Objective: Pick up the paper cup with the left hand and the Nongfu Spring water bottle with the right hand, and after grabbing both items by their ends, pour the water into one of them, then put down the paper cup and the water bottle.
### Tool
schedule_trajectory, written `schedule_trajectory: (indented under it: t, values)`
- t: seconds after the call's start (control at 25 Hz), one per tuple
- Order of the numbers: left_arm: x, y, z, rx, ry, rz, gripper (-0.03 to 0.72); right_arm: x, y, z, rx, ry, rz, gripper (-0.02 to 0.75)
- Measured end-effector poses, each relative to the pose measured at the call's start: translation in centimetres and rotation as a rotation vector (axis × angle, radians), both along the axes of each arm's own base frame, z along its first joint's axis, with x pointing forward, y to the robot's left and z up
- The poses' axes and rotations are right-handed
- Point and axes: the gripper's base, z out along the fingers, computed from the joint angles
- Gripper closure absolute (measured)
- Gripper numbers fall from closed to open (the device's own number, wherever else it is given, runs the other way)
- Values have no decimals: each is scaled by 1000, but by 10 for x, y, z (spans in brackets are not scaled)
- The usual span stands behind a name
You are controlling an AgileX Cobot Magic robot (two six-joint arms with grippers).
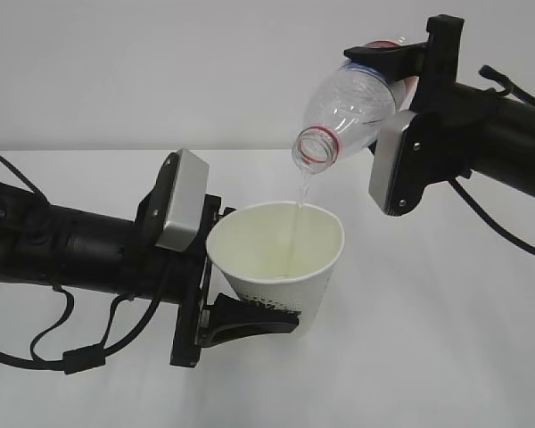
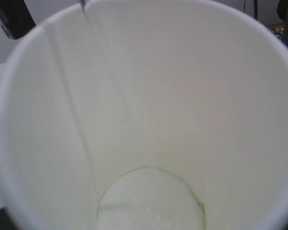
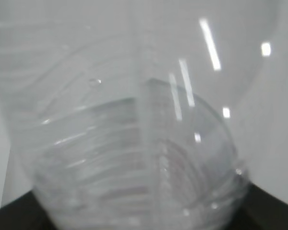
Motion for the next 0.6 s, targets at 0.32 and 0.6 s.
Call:
schedule_trajectory:
  t: [0.32, 0.6]
  values:
    - [0, 0, 0, 0, 0, 0, 163, 0, 0, 0, 0, 0, 0, 256]
    - [0, 0, 0, 1, 0, 1, 163, 0, 0, 0, 0, 0, 0, 256]
